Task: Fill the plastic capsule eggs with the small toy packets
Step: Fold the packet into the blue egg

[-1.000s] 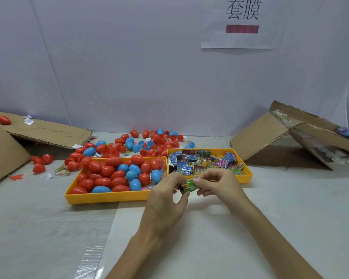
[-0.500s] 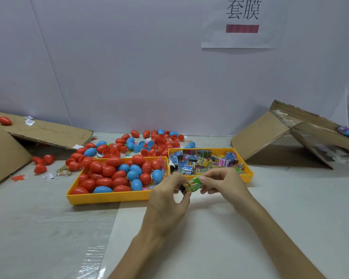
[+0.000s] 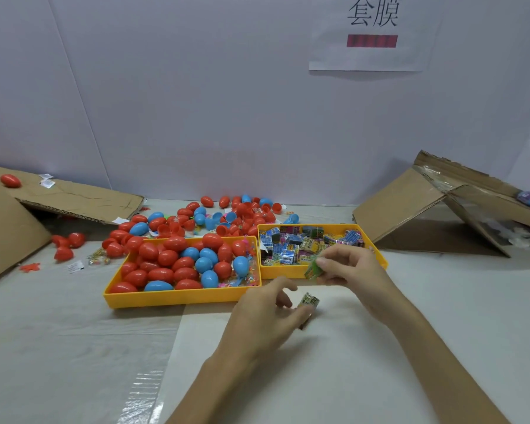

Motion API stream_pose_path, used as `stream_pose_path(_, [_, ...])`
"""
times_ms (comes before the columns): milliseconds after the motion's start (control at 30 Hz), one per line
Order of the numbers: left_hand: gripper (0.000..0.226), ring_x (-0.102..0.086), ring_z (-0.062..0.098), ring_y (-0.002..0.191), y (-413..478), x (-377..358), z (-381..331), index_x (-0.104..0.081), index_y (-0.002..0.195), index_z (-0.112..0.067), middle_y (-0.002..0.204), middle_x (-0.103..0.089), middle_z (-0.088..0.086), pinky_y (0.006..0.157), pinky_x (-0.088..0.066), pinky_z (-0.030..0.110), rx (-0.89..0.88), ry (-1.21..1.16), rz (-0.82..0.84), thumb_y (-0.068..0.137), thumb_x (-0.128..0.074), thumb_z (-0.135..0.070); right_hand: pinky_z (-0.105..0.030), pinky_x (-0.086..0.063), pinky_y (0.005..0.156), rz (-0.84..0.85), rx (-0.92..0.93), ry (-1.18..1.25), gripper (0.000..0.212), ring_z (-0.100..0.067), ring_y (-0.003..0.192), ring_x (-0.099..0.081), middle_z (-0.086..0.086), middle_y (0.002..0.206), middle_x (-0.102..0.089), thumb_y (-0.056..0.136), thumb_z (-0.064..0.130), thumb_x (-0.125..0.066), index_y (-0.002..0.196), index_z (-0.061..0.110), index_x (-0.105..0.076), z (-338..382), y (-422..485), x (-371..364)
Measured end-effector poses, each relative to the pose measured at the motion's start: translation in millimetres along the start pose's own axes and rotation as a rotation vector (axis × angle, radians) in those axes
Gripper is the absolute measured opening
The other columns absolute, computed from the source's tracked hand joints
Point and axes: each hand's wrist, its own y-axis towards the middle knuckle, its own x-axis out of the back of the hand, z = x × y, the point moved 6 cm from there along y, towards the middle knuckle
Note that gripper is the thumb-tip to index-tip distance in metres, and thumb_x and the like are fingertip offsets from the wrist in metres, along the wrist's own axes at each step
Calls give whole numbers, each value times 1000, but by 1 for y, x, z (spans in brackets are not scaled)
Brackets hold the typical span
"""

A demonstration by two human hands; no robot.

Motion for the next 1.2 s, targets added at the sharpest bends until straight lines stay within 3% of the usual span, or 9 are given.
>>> stream_pose_path(133, [12,-71,5,77,5,11,-2,-73,93,-29,79,-74,-11,68,-54,20,47,-361,-71,97,-65,-37,-26,-56,72,195,38,-91,6,-19,77,-69,-9,83,-73,88,10,-75,89,16,-78,1,-4,-20])
stream_pose_path(233, [5,-72,13,74,7,10,1,-75,92,-20,78,-75,-2,66,-56,23,92,-461,-33,94,-71,-21,-26,-56,74,291,57,-106,10,-21,85,-71,-9,90,-75,81,18,-77,91,19,-78,4,-10,-32])
stream_pose_path(367, [5,-73,20,74,7,8,6,-77,88,-11,78,-76,8,66,-58,24,212,-640,-10,91,-73,-10,-26,-57,74,227,75,-92,23,-22,83,-72,-10,88,-74,77,17,-83,97,25,-76,4,-9,-32])
stream_pose_path(467, [4,-75,24,77,6,9,10,-76,92,-5,80,-77,11,69,-60,26,282,-768,-19,91,-72,-7,-25,-55,68,159,46,-82,16,-19,74,-69,-5,83,-74,78,21,-84,88,25,-72,0,-7,-30])
stream_pose_path(567, [6,-76,26,77,5,9,12,-74,93,-1,80,-76,15,69,-60,26,310,-832,-39,90,-73,-7,-24,-53,65,198,44,-62,13,-17,67,-62,-4,74,-69,80,29,-82,78,22,-72,-2,-9,-37])
stream_pose_path(733, [13,-76,25,80,6,11,13,-73,95,1,85,-77,15,70,-60,26,323,-899,-75,92,-71,-11,-23,-54,68,210,27,23,10,-14,68,-65,-1,73,-68,79,28,-78,81,19,-76,-1,-9,-36])
stream_pose_path(900, [7,-76,23,77,7,16,14,-73,91,-1,80,-77,11,69,-60,25,288,-819,-149,92,-71,-8,-24,-53,68,206,13,43,11,-14,68,-63,-3,71,-67,79,27,-77,84,17,-78,-4,-7,-35])
stream_pose_path(1033, [9,-73,17,71,6,25,12,-74,80,-12,72,-74,2,69,-60,29,182,-533,-278,89,-74,-8,-23,-53,67,185,11,54,17,-14,72,-64,-6,74,-68,77,27,-77,88,13,-79,-5,-6,-34])
stream_pose_path(1200, [11,-69,6,68,4,27,3,-73,76,-18,69,-71,-9,64,-54,18,83,-358,-298,84,-80,-15,-22,-53,68,192,13,60,21,-13,78,-65,-7,81,-70,73,29,-78,87,14,-80,-4,-8,-37])
